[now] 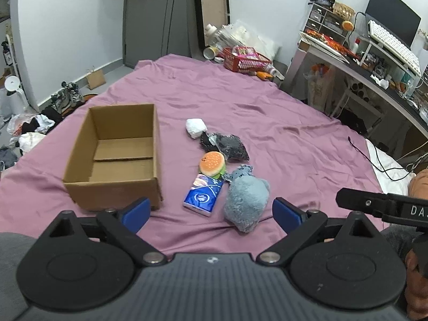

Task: Organize soft objects
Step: 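Move both tools down to the grey plush and close on it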

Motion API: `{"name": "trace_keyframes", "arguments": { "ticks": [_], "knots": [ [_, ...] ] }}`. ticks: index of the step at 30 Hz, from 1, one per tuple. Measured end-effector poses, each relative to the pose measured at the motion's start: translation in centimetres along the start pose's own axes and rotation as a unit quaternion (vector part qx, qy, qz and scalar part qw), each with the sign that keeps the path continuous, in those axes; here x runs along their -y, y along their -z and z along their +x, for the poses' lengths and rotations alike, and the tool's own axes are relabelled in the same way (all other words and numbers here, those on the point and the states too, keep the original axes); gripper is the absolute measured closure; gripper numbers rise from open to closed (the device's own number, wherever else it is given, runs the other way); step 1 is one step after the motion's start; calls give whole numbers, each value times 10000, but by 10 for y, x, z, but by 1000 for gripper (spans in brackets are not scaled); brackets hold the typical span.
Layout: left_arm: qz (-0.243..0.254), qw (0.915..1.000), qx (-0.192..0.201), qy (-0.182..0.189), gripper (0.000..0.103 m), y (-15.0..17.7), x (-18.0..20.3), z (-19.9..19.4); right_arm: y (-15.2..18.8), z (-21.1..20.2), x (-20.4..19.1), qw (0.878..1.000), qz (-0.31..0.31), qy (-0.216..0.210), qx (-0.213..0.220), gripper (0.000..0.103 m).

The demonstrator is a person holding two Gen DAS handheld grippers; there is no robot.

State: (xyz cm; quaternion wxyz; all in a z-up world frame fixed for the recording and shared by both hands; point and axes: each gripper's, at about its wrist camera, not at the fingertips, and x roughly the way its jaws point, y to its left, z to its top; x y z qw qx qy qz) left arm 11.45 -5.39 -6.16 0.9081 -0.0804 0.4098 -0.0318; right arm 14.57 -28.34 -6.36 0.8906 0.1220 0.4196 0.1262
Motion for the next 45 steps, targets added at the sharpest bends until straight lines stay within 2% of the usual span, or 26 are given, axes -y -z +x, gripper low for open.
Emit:
{"name": "trace_keyframes", "arguments": {
  "ticks": [12,24,33,38,39,43,45],
  "knots": [
    [-23,9994,-329,43,6,-1,13,54,-6,33,19,9974,651,141,-263,4],
    [-133,9972,-701,202,8,7,15,99,-7,69,24,9940,1012,151,-388,4],
    [-143,9942,-970,432,10,19,26,132,-9,91,29,9906,1279,-44,-474,9],
    [-118,9929,-1134,346,18,26,26,150,-9,102,29,9896,1308,-39,-591,10],
    [-122,9930,-1130,319,23,26,26,151,-9,104,29,9894,1318,-40,-607,10],
    [-271,9942,-987,341,32,21,17,152,-9,116,37,9811,1669,-551,-813,34],
    [-289,9954,-865,289,37,17,14,149,-9,120,39,9793,1761,-574,-818,40]
  ]
}}
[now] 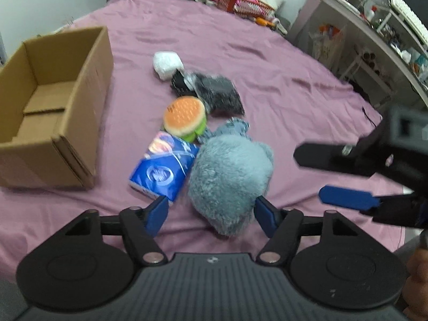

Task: Organize soft objects
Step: 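Move both tools down to the grey plush and close on it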

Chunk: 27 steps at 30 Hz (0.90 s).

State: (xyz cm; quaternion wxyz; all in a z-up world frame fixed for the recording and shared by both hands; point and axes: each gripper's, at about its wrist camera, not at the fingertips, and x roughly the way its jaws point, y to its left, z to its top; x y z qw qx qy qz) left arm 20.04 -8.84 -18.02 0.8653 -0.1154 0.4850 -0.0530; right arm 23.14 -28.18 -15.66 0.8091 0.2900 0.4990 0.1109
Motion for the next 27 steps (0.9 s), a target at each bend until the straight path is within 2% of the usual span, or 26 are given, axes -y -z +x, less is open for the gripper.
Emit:
{"name": "trace_keyframes", "arguments": {
  "ticks": [5,8,20,24,27],
  "knots": [
    [-172,9997,196,-21,53,-9,-10,-4,-1,9,-1,9998,73,-135,-86,48],
    [-260,9993,249,40,57,-14,-15,-3,-1,16,-2,9996,114,-149,-203,50],
    [-485,9985,174,168,57,-20,-24,11,-3,50,11,9946,896,46,-515,68],
    [-525,9981,186,269,74,-21,-25,12,-3,57,10,9945,906,107,-517,68],
    [-566,9978,190,283,76,-21,-24,13,-3,61,8,9946,882,122,-538,67]
  ]
}}
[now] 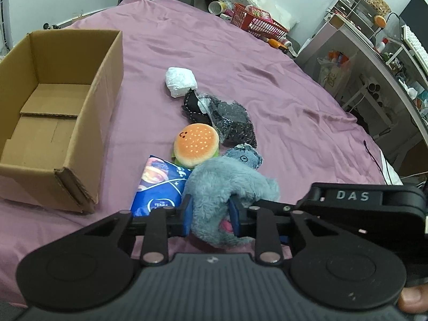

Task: Organize soft objects
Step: 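Move both tools down to the grey plush and close on it, then lift the grey plush with both tools and carry it over the box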

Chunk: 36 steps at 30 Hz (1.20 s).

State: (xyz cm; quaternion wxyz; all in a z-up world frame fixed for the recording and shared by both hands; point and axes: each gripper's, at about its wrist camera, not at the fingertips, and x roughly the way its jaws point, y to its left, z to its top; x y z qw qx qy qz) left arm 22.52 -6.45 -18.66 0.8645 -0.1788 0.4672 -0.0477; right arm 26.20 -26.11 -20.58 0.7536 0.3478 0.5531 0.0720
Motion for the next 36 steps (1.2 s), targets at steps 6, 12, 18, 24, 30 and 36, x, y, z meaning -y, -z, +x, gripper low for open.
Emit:
{"name": "trace_keyframes", "arguments": {
  "ticks": [6,12,18,24,30,36],
  "knots": [
    [-15,10000,34,-10,81,0,0,-3,5,-4,-8,9996,-253,-101,105,82],
    [69,9999,152,-2,83,-2,8,-23,10,-22,-9,9983,-368,-311,315,85],
    [54,9992,404,56,83,-3,12,-44,19,-44,-15,9948,-646,-573,543,86],
    [-6,9982,587,139,84,-3,12,-63,27,-60,-27,9895,-986,-684,800,87],
    [-22,9969,777,121,84,-8,6,-80,37,-69,-44,9817,-1412,-819,981,88],
    [-161,9954,938,95,84,-14,-4,-95,43,-74,-65,9753,-1690,-923,1079,89]
  ]
}}
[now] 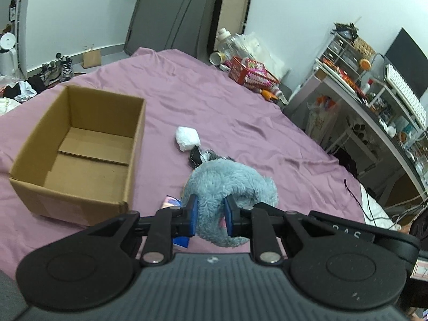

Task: Organize soft objects
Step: 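Lift the grey plush with both tools and carry it over the box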

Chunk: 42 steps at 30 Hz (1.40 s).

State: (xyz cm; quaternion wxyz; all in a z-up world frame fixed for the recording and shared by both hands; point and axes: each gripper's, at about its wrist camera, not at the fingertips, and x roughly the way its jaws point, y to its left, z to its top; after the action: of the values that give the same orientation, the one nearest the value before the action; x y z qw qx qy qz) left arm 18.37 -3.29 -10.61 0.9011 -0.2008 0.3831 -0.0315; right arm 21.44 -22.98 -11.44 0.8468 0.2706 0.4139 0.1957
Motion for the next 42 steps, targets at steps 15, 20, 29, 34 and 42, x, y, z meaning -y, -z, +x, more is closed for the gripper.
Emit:
{"name": "trace_keyframes", "arguments": {
  "ticks": [15,20,29,34,42],
  "knots": [
    [-98,9996,252,-63,84,-32,-22,-19,-12,15,-41,9995,-156,-189,196,89],
    [-241,9990,354,-121,84,-43,-38,-25,-14,28,-59,9991,-233,-302,199,89],
    [-331,9976,524,-319,84,-61,-67,-26,-18,51,-88,9976,-442,-483,224,91],
    [-460,9969,556,-320,84,-69,-85,-22,-22,66,-97,9969,-492,-573,236,94],
    [-557,9967,430,-405,103,-69,-104,-1,-18,90,-100,9961,-503,-711,153,100]
  ]
}}
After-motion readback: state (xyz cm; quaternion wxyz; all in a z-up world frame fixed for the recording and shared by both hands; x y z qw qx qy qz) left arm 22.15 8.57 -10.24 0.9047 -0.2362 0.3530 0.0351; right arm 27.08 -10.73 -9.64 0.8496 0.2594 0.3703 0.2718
